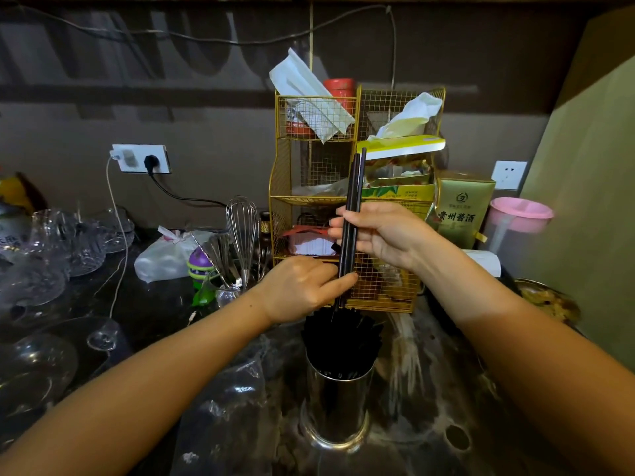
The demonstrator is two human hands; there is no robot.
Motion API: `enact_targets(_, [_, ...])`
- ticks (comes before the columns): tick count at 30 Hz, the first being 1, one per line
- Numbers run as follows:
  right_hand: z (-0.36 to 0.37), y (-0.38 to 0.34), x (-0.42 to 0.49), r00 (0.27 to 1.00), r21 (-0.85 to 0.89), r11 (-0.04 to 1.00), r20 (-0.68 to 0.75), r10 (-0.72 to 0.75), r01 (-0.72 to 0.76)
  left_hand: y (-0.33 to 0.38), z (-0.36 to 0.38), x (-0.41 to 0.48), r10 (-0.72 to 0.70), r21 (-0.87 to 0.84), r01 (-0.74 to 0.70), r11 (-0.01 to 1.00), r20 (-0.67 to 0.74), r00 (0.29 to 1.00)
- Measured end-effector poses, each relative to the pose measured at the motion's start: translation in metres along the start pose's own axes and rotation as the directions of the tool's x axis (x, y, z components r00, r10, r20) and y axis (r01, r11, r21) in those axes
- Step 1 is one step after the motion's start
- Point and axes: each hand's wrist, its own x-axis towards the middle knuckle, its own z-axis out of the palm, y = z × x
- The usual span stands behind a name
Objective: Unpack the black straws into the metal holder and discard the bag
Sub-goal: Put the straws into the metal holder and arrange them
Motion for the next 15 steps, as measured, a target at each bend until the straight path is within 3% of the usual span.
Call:
enact_targets(2, [0.001,0.001,0.000,0.998,-0.074,0.996,-0.018,-0.059,0.058,0.001,0.004,-0.004,-0.068,-0.082,0.073,0.994,0.061,0.996])
enact_targets(4, [0.000,0.004,-0.001,0.992,-0.145,0.983,-0.036,-0.124,0.117,0.004,0.004,-0.006,-0.220,-0.265,0.259,0.929,0.166,0.961])
enact_targets(7, [-0.002,0.012,-0.002,0.980,-0.212,0.963,-0.071,-0.184,0.165,0.008,-0.003,-0.009,-0.444,-0.518,0.565,0.642,0.350,0.825])
enact_targets(9, [-0.003,0.020,-0.002,0.980,-0.225,0.961,-0.081,-0.183,0.161,0.006,-0.008,-0.011,-0.568,-0.592,0.675,0.440,0.399,0.720])
enact_targets(12, [-0.001,0.035,-0.001,0.989,-0.214,0.969,-0.051,-0.136,0.122,-0.005,-0.017,-0.006,-0.743,-0.687,0.700,0.195,0.362,0.563])
enact_targets(15, [0.004,0.050,0.000,0.996,-0.206,0.974,0.029,-0.090,0.094,-0.016,-0.026,0.010,-0.777,-0.793,0.606,0.062,0.343,0.528])
